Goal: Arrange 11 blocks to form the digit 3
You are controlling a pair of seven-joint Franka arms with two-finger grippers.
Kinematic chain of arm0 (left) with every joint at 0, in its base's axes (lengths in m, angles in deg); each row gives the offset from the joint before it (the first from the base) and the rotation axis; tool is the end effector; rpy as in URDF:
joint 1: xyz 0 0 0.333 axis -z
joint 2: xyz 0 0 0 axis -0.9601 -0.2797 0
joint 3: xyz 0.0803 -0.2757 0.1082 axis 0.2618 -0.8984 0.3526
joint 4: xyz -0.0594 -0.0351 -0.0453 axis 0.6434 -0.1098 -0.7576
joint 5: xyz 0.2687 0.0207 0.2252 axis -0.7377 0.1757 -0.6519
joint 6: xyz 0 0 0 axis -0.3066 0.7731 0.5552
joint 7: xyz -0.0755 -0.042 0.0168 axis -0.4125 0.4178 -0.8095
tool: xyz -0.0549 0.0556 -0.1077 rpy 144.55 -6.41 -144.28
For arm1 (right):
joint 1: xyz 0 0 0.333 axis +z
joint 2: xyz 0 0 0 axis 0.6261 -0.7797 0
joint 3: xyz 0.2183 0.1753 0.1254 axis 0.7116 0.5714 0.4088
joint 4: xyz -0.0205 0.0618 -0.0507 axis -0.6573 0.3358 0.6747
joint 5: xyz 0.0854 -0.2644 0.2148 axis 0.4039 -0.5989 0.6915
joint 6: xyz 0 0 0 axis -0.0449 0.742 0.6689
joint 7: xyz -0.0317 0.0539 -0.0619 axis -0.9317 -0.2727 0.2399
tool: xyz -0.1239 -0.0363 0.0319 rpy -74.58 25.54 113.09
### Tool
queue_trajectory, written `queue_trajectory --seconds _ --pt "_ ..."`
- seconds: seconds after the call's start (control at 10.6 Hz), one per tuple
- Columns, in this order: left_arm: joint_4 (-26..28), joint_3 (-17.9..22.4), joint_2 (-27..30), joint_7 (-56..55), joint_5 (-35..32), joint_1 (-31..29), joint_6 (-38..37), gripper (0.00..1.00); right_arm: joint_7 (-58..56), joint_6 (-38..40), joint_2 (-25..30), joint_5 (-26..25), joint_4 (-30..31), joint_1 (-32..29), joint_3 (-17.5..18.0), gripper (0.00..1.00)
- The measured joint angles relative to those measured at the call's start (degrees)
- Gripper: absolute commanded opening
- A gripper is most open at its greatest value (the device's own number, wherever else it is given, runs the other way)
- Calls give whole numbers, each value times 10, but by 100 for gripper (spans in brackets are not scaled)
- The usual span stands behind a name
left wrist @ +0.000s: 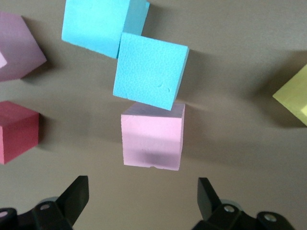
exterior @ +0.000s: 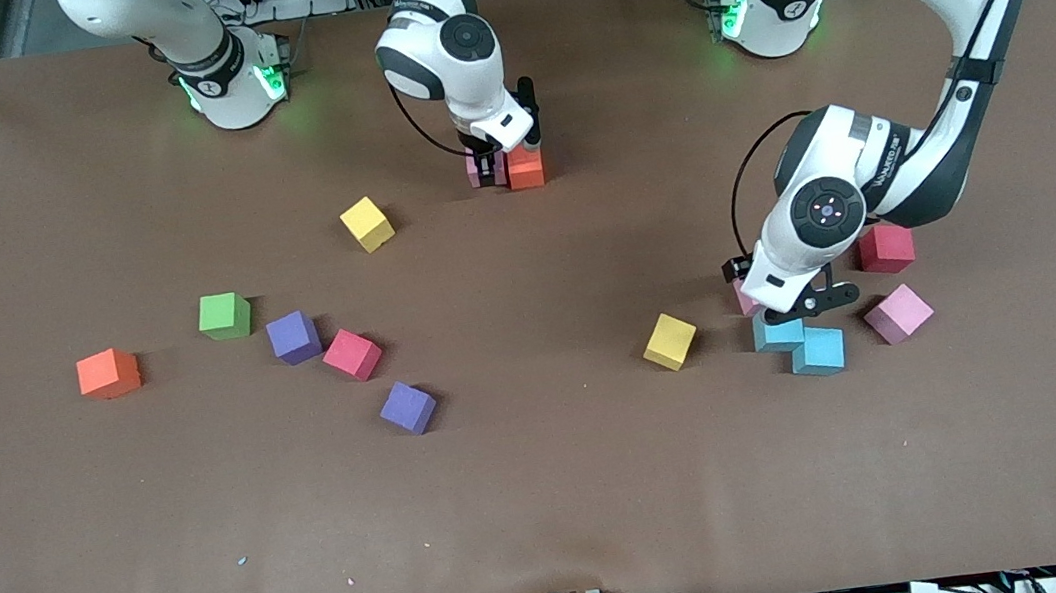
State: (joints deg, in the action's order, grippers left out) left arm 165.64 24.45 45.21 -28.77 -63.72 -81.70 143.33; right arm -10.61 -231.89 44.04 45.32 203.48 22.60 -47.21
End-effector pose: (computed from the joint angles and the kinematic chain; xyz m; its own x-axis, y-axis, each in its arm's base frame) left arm 0.5233 -0.1734 0.2681 0.9814 0.1039 -0.1612 0.0769 -0.9832 -0.1653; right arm 0.2444 0.4569 0.2005 -0.0126 0.9988 -0.0469 0.9985 0.0100 -0.0547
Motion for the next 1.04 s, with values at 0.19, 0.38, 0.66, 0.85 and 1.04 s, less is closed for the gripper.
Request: queue_trajectory --seconds 0.19,0.38,0.66,0.85,1.04 --pt "19 0 0 55 0 -27 38 100 0 -2 -3 0 -1 0 0 8" --pt "43 0 -5 88 11 -74 82 100 0 -6 -7 0 -2 0 0 8" --pt "46 -5 -13 97 49 -86 99 100 0 -7 -10 0 -5 0 0 8" --pt "46 -10 -13 94 51 -84 106 100 0 -7 -11 0 -6 0 0 9" --pt "46 -10 -20 86 51 -80 128 100 0 -7 -12 0 -8 0 0 62"
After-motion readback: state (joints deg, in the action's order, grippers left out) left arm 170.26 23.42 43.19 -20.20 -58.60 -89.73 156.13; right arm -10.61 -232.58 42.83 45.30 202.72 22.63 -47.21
